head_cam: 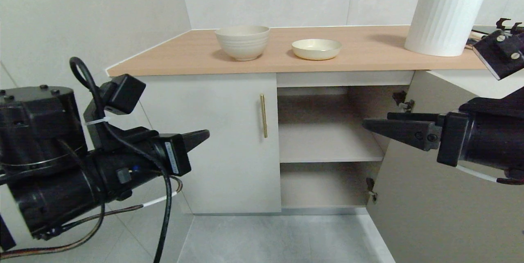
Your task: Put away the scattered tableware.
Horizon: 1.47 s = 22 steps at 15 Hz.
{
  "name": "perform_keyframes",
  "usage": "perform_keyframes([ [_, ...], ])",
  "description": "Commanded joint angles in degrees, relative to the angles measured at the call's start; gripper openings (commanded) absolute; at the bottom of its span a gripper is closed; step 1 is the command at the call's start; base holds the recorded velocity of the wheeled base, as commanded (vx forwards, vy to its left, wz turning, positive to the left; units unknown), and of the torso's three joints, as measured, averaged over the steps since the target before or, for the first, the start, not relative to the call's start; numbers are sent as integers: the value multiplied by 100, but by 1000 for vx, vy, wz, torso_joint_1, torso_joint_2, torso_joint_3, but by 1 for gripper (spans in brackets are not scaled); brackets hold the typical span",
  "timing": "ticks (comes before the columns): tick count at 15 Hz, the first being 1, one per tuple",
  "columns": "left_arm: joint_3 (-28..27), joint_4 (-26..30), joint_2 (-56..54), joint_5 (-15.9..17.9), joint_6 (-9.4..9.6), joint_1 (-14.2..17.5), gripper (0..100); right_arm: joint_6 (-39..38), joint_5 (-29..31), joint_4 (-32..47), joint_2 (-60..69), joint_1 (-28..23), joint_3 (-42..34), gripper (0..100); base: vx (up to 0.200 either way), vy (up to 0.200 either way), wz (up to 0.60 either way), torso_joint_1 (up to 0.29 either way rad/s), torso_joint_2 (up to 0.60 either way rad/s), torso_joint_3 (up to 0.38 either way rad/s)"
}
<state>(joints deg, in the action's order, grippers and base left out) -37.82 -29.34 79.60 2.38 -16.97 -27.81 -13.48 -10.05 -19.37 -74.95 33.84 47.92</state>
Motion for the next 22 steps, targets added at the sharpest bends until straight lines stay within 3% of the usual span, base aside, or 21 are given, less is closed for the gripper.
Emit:
perform_keyframes([
  [1, 46, 95, -323, 26, 36, 153, 0, 4, 82, 3, -125, -35, -11, 100, 0, 0, 0, 0, 0, 0],
  [3, 37, 298, -340, 26, 168, 232, 0, 4, 240, 3, -90, -53, -28, 100, 0, 0, 0, 0, 0, 0],
  [6, 20, 298, -349, 26, 168, 258, 0, 4, 249, 3, -73, -62, -28, 100, 0, 0, 0, 0, 0, 0],
  [7, -15, 289, -349, 26, 168, 293, 100, 4, 249, 3, -90, -62, -28, 100, 0, 0, 0, 0, 0, 0],
  [19, -209, 315, -613, -123, 185, 487, 100, -5, 240, 3, -108, -62, -28, 100, 0, 0, 0, 0, 0, 0],
  [22, -358, 675, -674, -106, 176, 592, 100, -5, 240, 3, -108, -62, -28, 100, 200, 0, 0, 4, 1, 4],
])
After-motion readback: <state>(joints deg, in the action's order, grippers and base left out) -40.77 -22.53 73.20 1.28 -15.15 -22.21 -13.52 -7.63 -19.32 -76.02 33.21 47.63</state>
